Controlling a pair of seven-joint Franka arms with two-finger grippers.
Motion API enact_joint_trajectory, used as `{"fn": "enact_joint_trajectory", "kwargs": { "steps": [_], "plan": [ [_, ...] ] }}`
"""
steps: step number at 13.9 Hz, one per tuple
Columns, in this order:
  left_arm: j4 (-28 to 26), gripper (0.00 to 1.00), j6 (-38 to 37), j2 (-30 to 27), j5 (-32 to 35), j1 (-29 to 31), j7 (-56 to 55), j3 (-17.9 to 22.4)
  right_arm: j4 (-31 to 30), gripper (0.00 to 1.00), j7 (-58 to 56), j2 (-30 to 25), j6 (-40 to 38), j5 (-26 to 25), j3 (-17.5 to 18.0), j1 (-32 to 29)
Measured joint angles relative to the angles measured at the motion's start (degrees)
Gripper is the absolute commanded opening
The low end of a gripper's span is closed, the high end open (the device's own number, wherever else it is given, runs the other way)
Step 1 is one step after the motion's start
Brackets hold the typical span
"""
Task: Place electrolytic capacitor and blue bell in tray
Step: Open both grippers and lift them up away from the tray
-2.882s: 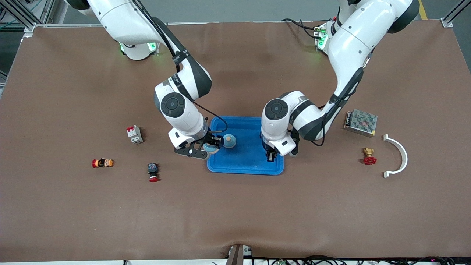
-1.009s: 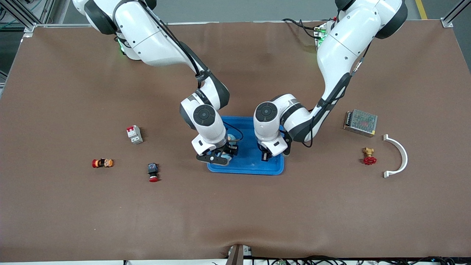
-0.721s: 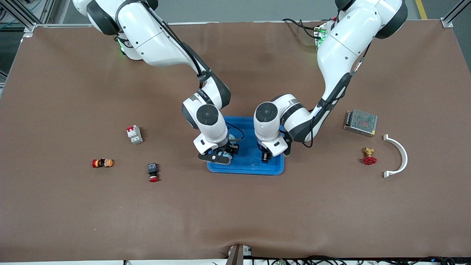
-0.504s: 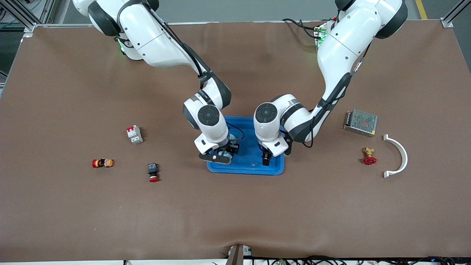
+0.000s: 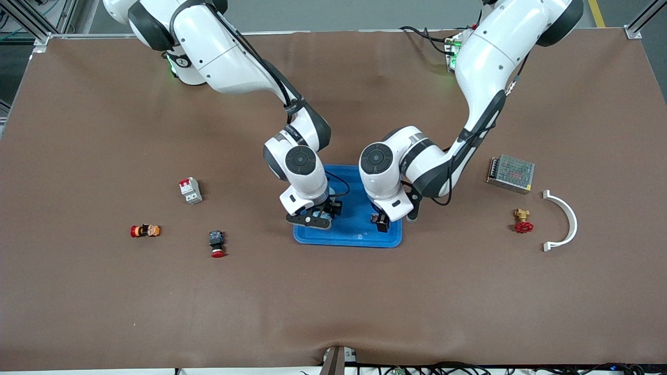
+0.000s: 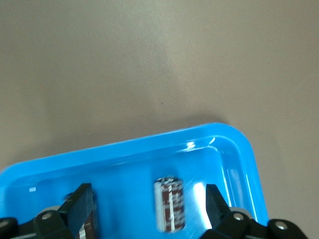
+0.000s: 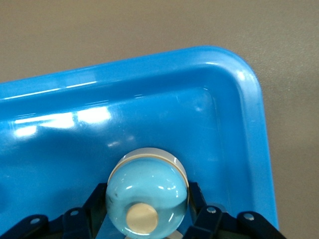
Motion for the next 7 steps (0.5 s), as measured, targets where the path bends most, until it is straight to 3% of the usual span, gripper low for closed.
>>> {"fn": "enact_joint_trajectory", "kwargs": {
  "steps": [3, 7],
  "plan": [
    [2.1, 1.0, -4.1, -2.7, -3.3, 2.5, 8.6, 0.1, 0.0, 1.0, 0.0, 0.0, 0.6, 0.0, -0.3, 0.0],
    [4.7, 1.0, -4.2, -3.8, -6.9, 8.4, 21.0, 0.0, 0.8, 1.0, 0.0, 0.0, 1.0, 0.0, -0.5, 0.0]
  ]
}}
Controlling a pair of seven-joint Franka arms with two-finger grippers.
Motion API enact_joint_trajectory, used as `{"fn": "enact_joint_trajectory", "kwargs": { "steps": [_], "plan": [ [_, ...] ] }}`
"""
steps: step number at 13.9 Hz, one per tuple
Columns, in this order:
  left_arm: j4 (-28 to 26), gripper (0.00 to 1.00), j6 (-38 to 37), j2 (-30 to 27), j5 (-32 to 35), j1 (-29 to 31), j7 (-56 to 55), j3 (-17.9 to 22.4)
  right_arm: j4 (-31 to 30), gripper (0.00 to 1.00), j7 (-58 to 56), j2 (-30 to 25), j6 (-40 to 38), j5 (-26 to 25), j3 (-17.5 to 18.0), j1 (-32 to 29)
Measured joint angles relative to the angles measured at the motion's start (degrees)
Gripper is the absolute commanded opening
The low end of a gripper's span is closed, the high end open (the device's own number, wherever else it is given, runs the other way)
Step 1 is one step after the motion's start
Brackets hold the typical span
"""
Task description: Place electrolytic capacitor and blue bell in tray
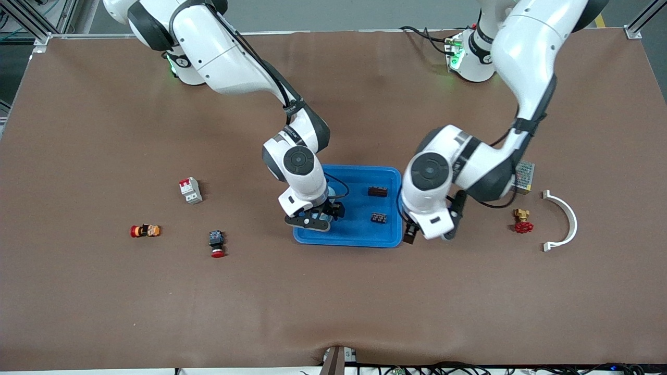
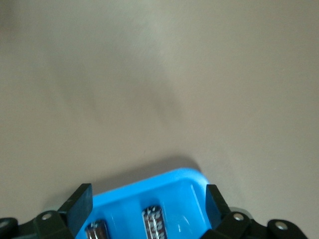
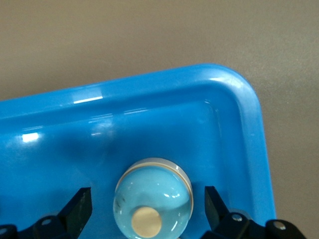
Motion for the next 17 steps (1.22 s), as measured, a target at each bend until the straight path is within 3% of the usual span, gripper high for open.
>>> {"fn": "enact_joint_trajectory", "kwargs": {
  "steps": [5, 12, 17],
  "plan": [
    [0.8, 1.0, 0.4, 0.3, -0.8, 6.7, 12.7, 0.2, 2.1, 1.0, 0.0, -3.2, -7.2, 0.0, -0.2, -0.1],
    [3.3, 1.0, 11.6, 5.0, -0.8, 11.9, 29.9, 4.0, 2.9, 1.0, -1.6, -20.7, -31.4, 2.2, -0.2, -0.9],
    [9.6, 1.0, 13.1, 8.4, -0.8, 11.8, 41.0, 6.3, 0.0, 1.0, -11.2, -33.6, -43.8, 6.7, -0.5, -7.9]
  ]
}}
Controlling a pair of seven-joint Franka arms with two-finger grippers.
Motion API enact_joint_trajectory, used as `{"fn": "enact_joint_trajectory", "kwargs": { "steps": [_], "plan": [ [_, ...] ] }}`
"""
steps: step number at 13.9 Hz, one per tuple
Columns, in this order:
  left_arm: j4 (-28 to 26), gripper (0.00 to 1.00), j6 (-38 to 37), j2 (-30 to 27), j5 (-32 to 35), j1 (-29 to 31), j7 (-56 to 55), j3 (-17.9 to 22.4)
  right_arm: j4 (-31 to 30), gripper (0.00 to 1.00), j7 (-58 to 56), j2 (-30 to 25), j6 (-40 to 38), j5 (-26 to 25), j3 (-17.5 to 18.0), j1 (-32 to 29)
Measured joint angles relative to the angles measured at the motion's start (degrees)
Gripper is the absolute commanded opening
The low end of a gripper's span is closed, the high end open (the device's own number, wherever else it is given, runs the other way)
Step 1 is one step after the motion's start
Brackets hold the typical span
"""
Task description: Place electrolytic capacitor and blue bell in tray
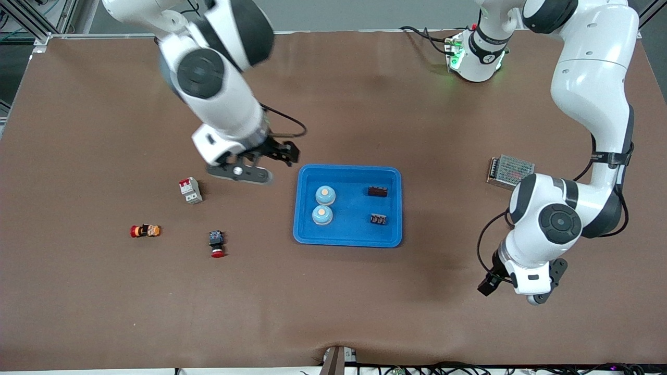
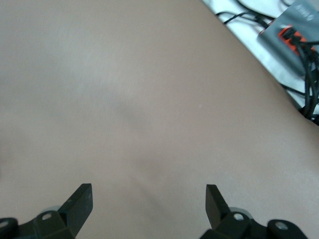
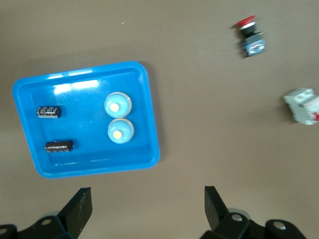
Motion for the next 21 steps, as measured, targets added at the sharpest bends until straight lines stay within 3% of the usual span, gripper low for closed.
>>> {"fn": "enact_joint_trajectory", "kwargs": {
  "steps": [6, 13, 17, 21],
  "plan": [
    [5.4, 1.0, 9.9, 7.1, 0.0, 0.1, 11.2, 3.0, -10.8, 1.0, -15.3, -16.6, -7.3, 0.0, -0.3, -9.4],
    [7.8, 1.0, 12.5, 9.8, 0.0, -1.9, 12.7, 3.6, -14.3, 1.0, -34.1, -21.5, -9.4, -1.1, -0.6, -24.3],
    [9.4, 1.0, 3.9, 9.2, -1.8, -3.7, 23.0, 4.4, -14.7, 1.0, -38.0, -22.1, -9.4, -3.4, -0.7, -31.6],
    [11.9, 1.0, -12.7, 2.3, -5.3, -3.4, 29.2, 4.6, -14.8, 1.0, -38.7, -22.1, -9.0, -5.0, -0.6, -33.5]
  ]
}}
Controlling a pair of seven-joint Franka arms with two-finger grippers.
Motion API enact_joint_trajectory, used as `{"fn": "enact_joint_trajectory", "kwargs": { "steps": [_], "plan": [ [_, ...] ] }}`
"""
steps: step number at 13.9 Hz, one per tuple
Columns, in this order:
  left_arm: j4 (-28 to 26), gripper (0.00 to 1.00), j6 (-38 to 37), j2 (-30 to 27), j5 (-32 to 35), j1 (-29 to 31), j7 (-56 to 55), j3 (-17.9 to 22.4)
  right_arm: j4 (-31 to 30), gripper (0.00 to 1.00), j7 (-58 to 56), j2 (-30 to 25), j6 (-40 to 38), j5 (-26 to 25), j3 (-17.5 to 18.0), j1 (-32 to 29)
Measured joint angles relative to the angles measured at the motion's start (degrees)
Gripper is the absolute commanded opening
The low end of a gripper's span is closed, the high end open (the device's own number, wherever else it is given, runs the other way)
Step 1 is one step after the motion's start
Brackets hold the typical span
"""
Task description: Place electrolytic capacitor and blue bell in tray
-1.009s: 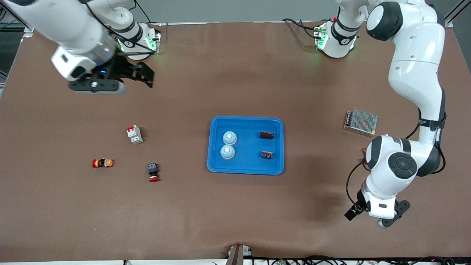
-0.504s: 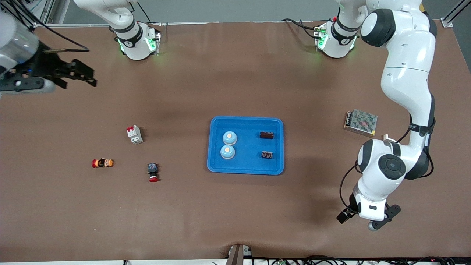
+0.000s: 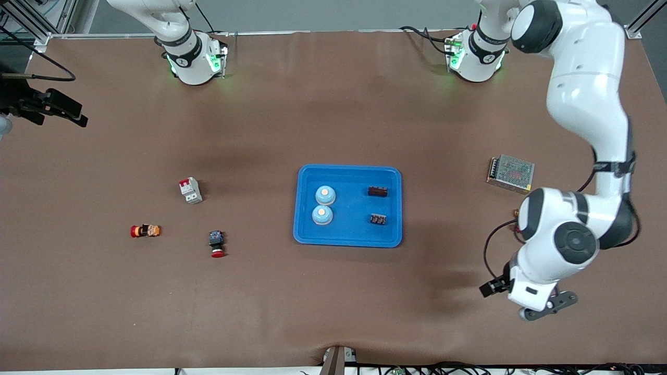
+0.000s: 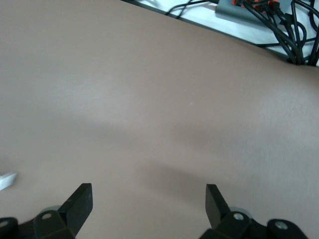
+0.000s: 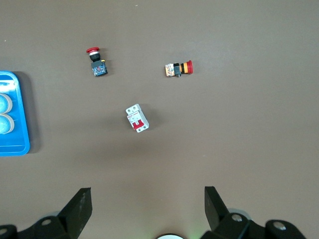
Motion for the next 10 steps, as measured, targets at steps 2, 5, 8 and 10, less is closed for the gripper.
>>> {"fn": "enact_joint_trajectory", "kwargs": {
  "steps": [2, 5, 8, 10],
  "plan": [
    [0.1, 1.0, -5.5, -4.2, -1.6, -0.4, 0.6, 0.0, 0.0, 1.0, -1.4, 0.0, 0.4, -0.1, 0.0, -0.8],
    [0.1, 1.0, -10.4, -8.4, -4.1, -1.6, 0.6, 0.1, 0.2, 1.0, -2.0, 0.0, 0.8, -0.2, 0.0, -1.7],
    [0.2, 1.0, -16.0, -12.6, -5.2, -2.7, 0.8, 1.0, 1.0, 1.0, -2.0, -0.3, 0.8, -0.2, 0.1, -1.8],
    [0.2, 1.0, -19.8, -16.0, -5.4, -4.6, 4.8, 4.0, 1.4, 1.0, -2.0, -0.4, 0.8, -0.2, 0.1, -1.8]
  ]
}}
